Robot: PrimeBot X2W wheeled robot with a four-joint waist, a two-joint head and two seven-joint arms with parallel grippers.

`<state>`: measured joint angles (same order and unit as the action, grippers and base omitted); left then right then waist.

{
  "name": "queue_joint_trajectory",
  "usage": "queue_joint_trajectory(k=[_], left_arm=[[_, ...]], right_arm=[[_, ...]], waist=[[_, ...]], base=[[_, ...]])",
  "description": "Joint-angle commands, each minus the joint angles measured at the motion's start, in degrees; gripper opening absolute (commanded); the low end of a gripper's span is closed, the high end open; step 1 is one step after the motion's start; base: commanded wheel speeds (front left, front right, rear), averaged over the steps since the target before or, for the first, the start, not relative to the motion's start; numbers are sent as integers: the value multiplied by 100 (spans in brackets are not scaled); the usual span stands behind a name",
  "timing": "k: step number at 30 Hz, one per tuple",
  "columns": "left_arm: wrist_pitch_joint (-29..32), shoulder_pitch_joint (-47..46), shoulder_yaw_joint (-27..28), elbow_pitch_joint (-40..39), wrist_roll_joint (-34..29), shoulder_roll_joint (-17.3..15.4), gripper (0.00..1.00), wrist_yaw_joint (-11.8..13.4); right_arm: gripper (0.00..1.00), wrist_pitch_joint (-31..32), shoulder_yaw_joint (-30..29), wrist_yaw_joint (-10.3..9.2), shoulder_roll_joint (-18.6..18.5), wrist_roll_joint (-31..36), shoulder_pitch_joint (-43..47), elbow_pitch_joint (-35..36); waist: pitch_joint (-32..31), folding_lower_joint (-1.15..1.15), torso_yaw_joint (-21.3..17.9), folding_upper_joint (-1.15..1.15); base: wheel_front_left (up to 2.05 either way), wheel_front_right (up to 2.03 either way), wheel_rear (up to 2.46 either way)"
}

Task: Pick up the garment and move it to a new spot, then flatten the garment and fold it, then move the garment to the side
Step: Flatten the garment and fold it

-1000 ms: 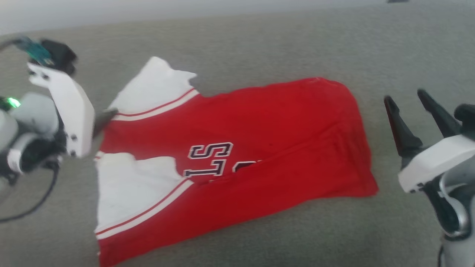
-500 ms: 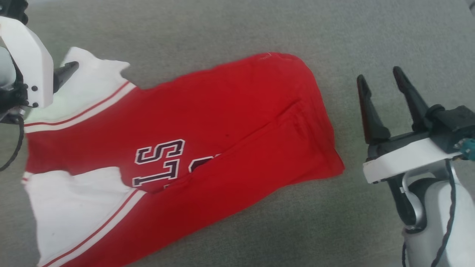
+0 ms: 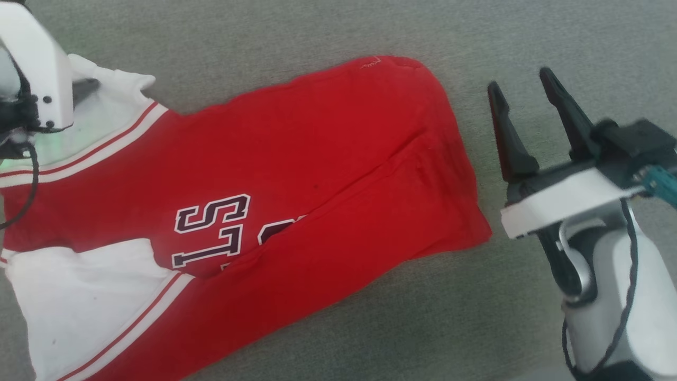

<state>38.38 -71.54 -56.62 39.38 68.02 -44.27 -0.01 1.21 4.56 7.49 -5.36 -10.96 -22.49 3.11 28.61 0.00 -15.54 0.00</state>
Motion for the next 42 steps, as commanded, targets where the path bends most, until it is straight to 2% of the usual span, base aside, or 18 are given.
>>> queue_joint_trajectory(k=[1,5,13,20,21,25,27,33,42], left_arm=[[138,170,-147,126,4,163,0,-29],[63,-67,-184,238,-108,369,0,-134],[-84,-425,-206,506,-225,793,0,-322],[-240,-550,-213,771,-251,1000,0,-460],[-290,-573,-207,845,-247,1042,0,-486],[-357,-602,-201,939,-248,1129,0,-519],[-432,-627,-191,1011,-250,1177,0,-549],[-582,-685,-177,1181,-229,1296,0,-618],[-139,-669,-178,1115,14,1549,0,-517]], right_arm=[[100,56,50,0,-23,-29,-167,-76],[100,347,234,0,-177,-135,-632,-374],[100,1380,922,-3,-667,-572,-1725,-1686],[100,2663,1689,1,-873,-1195,-2341,-2644],[100,3058,1874,3,-907,-1414,-2479,-2821],[100,3606,2051,10,-959,-1715,-2630,-3076],[0,3797,2044,7,-991,-1767,-2724,-3195],[0,3577,1815,-5,-1016,-1581,-2959,-3255],[0,3080,1426,-1,-1249,-1352,-2500,-2863]], waist=[[26,0,43,0],[111,0,196,0],[285,0,515,0],[323,0,669,0],[325,0,699,0],[322,0,750,0],[309,0,792,0],[125,0,993,0],[-422,0,1457,0]], base=[[0,0,0],[0,0,0],[0,0,0],[0,0,0],[0,0,0],[0,0,0],[0,0,0],[0,0,0],[0,0,0]])
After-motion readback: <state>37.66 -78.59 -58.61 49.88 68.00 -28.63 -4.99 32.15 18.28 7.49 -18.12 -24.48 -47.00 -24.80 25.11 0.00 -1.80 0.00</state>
